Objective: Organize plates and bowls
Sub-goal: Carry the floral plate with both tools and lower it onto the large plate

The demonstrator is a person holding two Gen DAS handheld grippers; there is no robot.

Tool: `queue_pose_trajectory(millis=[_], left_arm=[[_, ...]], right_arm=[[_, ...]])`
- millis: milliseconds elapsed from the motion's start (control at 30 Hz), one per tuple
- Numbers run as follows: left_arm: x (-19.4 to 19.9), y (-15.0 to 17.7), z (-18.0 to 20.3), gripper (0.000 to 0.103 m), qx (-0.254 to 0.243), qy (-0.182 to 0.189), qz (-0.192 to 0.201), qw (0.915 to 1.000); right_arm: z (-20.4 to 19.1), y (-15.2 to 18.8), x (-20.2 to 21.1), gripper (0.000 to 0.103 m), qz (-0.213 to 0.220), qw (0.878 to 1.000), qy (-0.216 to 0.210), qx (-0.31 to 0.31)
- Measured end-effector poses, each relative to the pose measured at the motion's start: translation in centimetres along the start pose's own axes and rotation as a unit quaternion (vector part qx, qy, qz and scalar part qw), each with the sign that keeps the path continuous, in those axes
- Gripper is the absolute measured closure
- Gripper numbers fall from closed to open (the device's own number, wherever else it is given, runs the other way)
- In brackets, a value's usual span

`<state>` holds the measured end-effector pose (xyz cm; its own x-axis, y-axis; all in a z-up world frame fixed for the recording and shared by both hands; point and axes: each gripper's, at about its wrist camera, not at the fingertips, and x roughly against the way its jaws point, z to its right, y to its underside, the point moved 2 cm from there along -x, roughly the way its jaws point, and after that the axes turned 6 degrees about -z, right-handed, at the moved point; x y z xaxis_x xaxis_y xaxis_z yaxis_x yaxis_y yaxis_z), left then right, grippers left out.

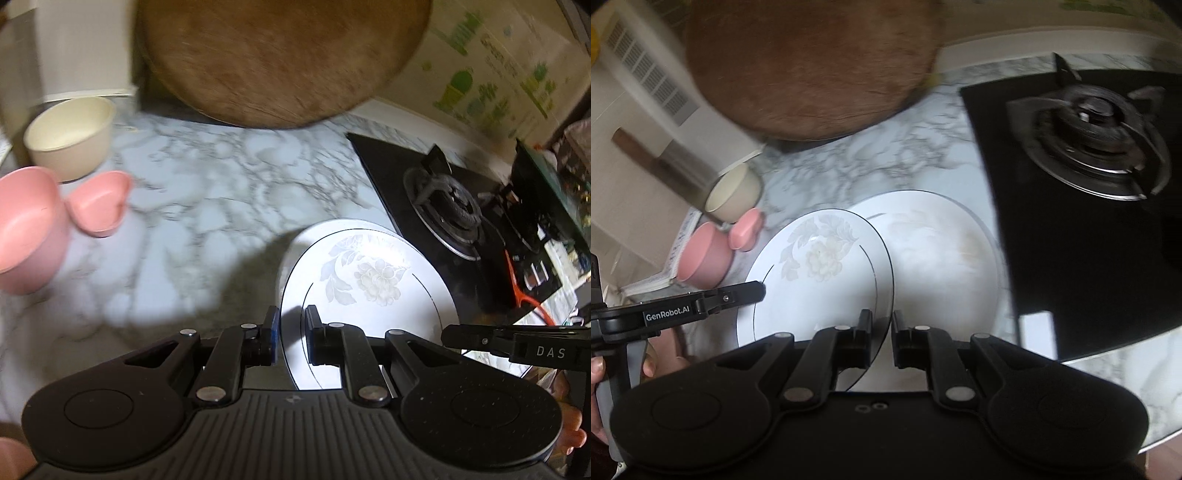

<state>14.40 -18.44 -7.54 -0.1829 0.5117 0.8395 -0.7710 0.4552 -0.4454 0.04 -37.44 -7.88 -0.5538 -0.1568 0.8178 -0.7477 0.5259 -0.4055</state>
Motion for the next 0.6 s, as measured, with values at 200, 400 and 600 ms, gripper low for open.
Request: queue_pose_trajectory(millis=[200, 400, 600], left_arm=[[-3.0, -0.6, 1.7, 0.090, -0.011, 0.005, -0.017, 0.9998], [-4.4, -1.0, 1.9, 0.090, -0.012, 0.006, -0.023, 0.9996], [-5.4, -1.2, 1.5, 0.090, -0.005, 0.005, -0.032, 0.9994]], right_arm=[[3.0, 0.1, -0.4, 0.091, -0.003, 1.000, 0.018, -0.021], [4.1, -0.1, -0.8, 0.091, -0.008, 1.000, 0.020, -0.023], [4.3, -0.5, -1.3, 0.091, -0.013, 1.000, 0.015, -0.020]])
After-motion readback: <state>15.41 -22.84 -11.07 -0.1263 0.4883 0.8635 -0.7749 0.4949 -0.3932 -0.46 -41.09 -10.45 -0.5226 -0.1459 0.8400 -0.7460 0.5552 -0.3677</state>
